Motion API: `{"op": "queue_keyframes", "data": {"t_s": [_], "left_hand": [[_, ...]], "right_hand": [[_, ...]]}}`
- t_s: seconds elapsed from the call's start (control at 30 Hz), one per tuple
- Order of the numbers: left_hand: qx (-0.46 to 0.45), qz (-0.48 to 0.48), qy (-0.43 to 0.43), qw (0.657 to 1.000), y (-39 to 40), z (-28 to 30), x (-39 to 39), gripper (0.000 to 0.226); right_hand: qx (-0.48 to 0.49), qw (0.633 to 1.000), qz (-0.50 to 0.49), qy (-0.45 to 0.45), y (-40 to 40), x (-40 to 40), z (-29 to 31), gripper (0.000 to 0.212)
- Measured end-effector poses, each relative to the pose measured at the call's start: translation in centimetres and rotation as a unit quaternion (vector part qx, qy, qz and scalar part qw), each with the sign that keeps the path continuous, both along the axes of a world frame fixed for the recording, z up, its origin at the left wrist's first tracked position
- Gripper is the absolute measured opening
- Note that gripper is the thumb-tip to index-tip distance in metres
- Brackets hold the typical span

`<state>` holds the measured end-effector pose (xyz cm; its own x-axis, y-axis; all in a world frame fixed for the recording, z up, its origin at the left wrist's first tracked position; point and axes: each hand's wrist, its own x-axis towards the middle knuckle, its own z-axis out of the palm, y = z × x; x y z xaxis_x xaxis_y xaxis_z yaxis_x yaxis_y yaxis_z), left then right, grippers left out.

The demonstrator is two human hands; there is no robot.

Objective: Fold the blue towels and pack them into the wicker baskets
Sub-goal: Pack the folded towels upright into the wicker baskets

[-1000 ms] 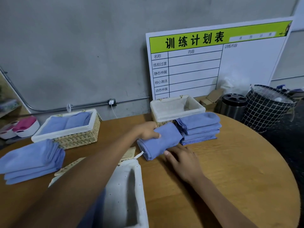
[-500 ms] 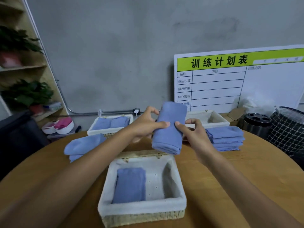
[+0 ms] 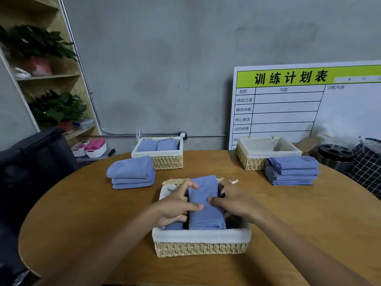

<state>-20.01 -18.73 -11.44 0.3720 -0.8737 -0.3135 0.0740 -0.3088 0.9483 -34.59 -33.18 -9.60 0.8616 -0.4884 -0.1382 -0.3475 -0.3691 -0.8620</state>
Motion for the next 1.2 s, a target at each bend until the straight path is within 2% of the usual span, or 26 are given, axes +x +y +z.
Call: {"op": "queue_keyframes", "data": {"t_s": [0.13,0.23,0.33,0.47,0.57,0.63,0.7,0.77,0.8,0.87,0.97,1.1,1.2], "left_hand": [[0.006,0.0,0.0,1.0,-0.9,-1.2,-0.1,0.045],[0.011,-0.003,0.009,1.0,-1.8,-2.0,-0.5,0.045],[0.026,-0.004,-0.008,1.0,-2.5,-2.7,-0.5,0.046],[0.073,-0.058,-0.155,0.983,-3.0,-3.1,-0.7,0.044],[0.102,-0.096,-0.282,0.949,-3.5,-2.6,-1.0,0.045],[0.086,-0.12,-0.375,0.915,-3.6,-2.0,-1.1,0.049],[0.063,-0.139,-0.474,0.867,-3.4,-1.1,-1.0,0.05],[0.058,-0.15,-0.561,0.812,-2.8,-0.1,-0.4,0.055],[0.059,-0.159,-0.581,0.796,-2.5,0.2,0.2,0.061],[0.062,-0.177,-0.58,0.792,-2.1,0.0,1.2,0.072],[0.057,-0.186,-0.581,0.79,-1.9,-1.7,2.1,0.083],[0.059,-0.188,-0.597,0.778,-2.4,-3.3,2.1,0.088],[0.075,-0.199,-0.589,0.78,-2.6,-3.7,2.4,0.091]], "right_hand": [[-0.056,0.997,0.009,0.058,-0.3,0.1,0.4,0.041],[-0.161,0.979,0.031,0.123,-0.5,0.2,0.9,0.046],[-0.204,0.966,0.038,0.153,-0.6,0.5,1.0,0.05],[-0.276,0.938,0.054,0.202,0.1,0.9,0.6,0.044],[-0.358,0.908,0.08,0.2,0.9,0.8,0.7,0.02],[-0.406,0.89,0.095,0.186,0.9,0.5,1.1,0.013],[-0.426,0.887,0.114,0.135,0.2,0.0,1.5,0.017],[-0.49,0.853,0.142,0.11,-1.1,-0.6,1.3,0.031],[-0.524,0.832,0.149,0.103,-1.9,-0.9,0.9,0.039],[-0.548,0.818,0.154,0.082,-2.9,-1.2,0.4,0.053],[-0.533,0.823,0.179,0.077,-3.6,-1.1,-0.1,0.063],[-0.506,0.826,0.208,0.134,-3.8,-0.2,-1.0,0.052],[-0.506,0.815,0.224,0.172,-3.6,0.7,-1.4,0.052]]}}
